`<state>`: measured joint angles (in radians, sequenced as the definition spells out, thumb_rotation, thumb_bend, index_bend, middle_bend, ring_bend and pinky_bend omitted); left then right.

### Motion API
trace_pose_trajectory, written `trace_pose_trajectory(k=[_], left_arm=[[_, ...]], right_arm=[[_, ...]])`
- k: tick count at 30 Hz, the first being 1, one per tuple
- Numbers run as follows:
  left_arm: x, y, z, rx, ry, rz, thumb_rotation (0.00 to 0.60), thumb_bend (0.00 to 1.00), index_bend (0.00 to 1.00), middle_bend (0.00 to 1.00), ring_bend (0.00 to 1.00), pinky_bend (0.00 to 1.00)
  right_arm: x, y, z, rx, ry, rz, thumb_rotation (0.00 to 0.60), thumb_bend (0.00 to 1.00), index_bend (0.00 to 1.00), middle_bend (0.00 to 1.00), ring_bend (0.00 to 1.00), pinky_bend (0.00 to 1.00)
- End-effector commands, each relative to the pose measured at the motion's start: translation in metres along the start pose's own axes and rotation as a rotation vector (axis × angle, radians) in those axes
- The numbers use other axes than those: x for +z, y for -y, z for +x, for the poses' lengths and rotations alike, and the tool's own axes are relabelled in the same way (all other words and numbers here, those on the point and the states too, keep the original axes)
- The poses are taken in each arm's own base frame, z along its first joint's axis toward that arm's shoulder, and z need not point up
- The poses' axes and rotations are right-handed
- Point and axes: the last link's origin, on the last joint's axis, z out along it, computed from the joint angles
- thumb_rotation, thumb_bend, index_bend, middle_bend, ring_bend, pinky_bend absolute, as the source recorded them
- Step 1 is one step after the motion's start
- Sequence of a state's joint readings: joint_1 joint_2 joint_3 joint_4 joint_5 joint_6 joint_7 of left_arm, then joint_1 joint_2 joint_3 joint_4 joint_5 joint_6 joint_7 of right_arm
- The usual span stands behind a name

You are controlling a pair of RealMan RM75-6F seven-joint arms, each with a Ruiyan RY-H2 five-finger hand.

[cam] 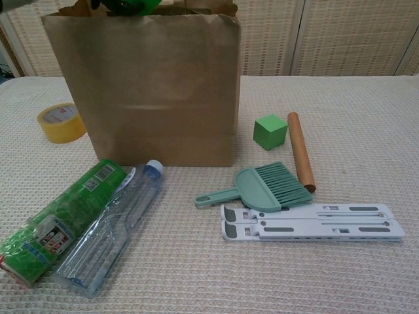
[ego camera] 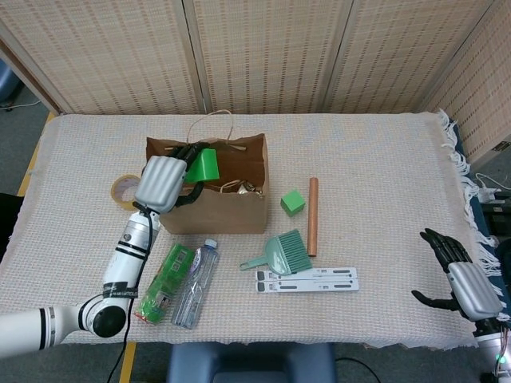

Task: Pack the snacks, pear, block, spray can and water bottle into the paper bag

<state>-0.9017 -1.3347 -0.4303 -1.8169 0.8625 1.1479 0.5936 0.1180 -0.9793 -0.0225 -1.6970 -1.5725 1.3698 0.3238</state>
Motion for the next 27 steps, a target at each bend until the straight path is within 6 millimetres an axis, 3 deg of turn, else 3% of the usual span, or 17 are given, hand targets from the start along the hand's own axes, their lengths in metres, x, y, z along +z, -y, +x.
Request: trace_pose_trajectory(k=[1, 5, 16, 25, 27], left_arm=[[0.002, -0.004, -0.006, 0.017, 0.033, -0.015, 0.6, 0.39, 0.1, 0.03, 0.03, 0.26], [0.002, -0.005, -0.008, 0.028, 0.037, -0.022, 0.6, 0.38, 0.0, 0.0, 0.0, 0.17], [-0.006, 0.005, -0.001, 0.016, 0.025, -0.005, 0.6, 0.36, 0.0, 0.0, 0.0, 0.15], [-0.031, 0.03, 0.019, 0.018, -0.035, 0.015, 0.6, 0.38, 0.01, 0.0, 0.0, 0.16], [-0.042, 0.045, 0.028, 0.046, -0.063, 0.034, 0.6, 0.4, 0.02, 0.0, 0.0, 0.17]], right_arm=[[0.0, 0.0, 0.0, -0.001, 0.001, 0.001, 0.6, 0.06, 0.0, 0.0, 0.0, 0.02], [-0.001, 0.0, 0.0, -0.002, 0.002, 0.002, 0.6, 0.06, 0.0, 0.0, 0.0, 0.02], [0.0, 0.0, -0.001, -0.01, 0.0, -0.001, 0.6, 0.06, 0.0, 0.0, 0.0, 0.02], [0.0, 0.0, 0.0, -0.01, -0.003, -0.005, 0.6, 0.06, 0.0, 0.0, 0.0, 0.02], [-0.001, 0.0, 0.0, -0.012, -0.002, -0.006, 0.6, 0.06, 0.0, 0.0, 0.0, 0.02]])
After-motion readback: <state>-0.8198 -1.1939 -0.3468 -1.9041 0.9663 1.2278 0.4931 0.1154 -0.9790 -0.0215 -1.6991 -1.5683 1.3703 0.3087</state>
